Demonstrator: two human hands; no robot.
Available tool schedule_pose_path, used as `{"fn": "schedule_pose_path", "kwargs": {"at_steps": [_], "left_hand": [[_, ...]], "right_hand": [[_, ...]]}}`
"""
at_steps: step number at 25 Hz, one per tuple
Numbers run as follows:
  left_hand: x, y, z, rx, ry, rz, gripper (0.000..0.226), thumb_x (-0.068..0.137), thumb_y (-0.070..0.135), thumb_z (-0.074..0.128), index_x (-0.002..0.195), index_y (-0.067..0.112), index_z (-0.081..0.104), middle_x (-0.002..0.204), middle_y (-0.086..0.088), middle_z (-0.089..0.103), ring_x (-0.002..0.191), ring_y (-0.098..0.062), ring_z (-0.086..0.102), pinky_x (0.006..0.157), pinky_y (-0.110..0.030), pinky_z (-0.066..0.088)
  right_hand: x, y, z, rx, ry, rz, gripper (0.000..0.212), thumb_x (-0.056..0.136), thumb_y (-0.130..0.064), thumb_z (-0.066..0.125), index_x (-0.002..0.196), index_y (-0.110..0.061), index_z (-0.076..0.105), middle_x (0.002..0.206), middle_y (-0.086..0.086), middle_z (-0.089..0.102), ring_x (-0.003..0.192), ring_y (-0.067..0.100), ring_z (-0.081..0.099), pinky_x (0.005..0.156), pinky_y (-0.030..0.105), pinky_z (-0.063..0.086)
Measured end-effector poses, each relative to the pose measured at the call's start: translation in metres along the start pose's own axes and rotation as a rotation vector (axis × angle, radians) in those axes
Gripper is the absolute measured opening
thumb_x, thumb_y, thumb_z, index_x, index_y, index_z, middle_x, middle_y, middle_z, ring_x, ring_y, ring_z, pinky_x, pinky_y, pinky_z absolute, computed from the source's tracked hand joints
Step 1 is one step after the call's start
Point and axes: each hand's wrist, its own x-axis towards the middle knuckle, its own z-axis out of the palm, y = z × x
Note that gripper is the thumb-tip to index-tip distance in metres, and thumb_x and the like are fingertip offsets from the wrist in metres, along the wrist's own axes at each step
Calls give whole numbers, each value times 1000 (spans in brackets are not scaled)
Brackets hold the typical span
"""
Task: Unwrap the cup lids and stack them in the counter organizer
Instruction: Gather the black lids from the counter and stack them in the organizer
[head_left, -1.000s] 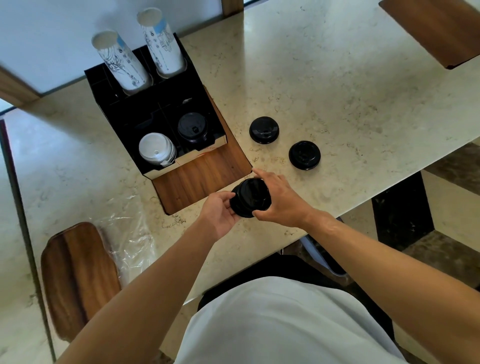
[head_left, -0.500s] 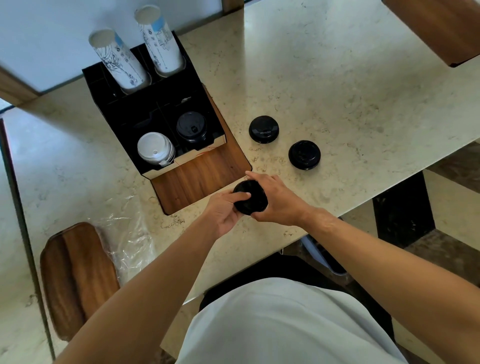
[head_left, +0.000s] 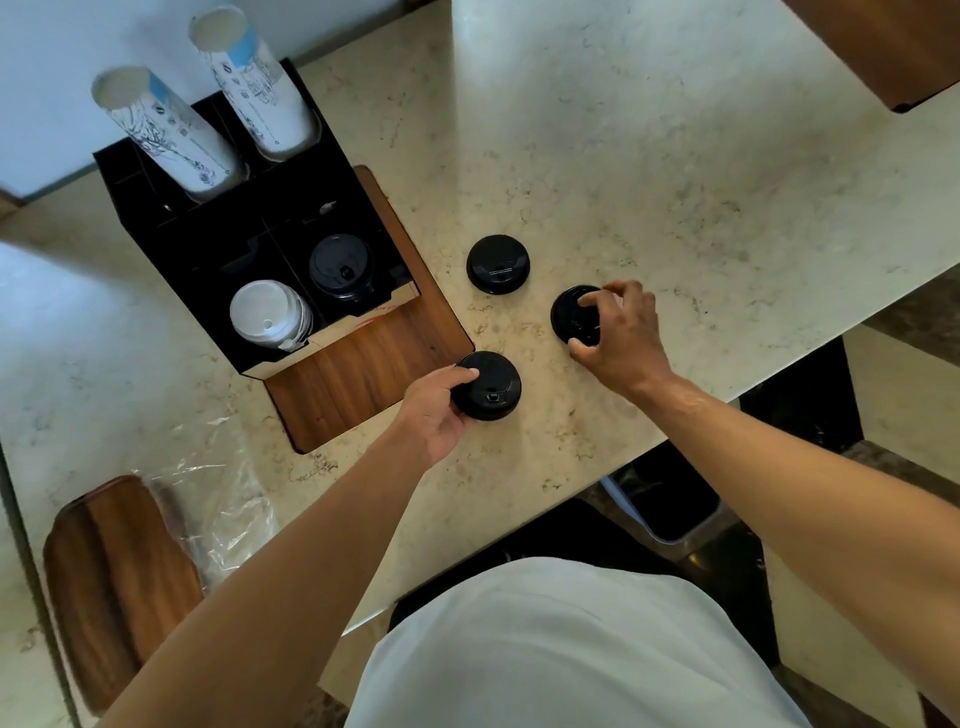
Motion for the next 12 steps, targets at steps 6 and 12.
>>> {"fn": "schedule_pose_path", "kwargs": {"at_steps": [6,12], "left_hand": [[6,7,20,-130,7,-44,35,87,8,67,122,7,60,124,-16,65,113,-31,66,66,-32,62],[15,15,27,-111,13,-31,27,87,6,63,114,7,59,123,-19,65,112,-32,66,82,-38,62]], "right_hand": [[17,17,4,-30,-113,-26,58,80,-32,81,131,-17,57,146,12,43,135,33,40,112,46,42],[18,4,-2,193,-25,-126,62,79,-30,82,131,-18,52,131,6,53,120,22,50,101,29,46]]}}
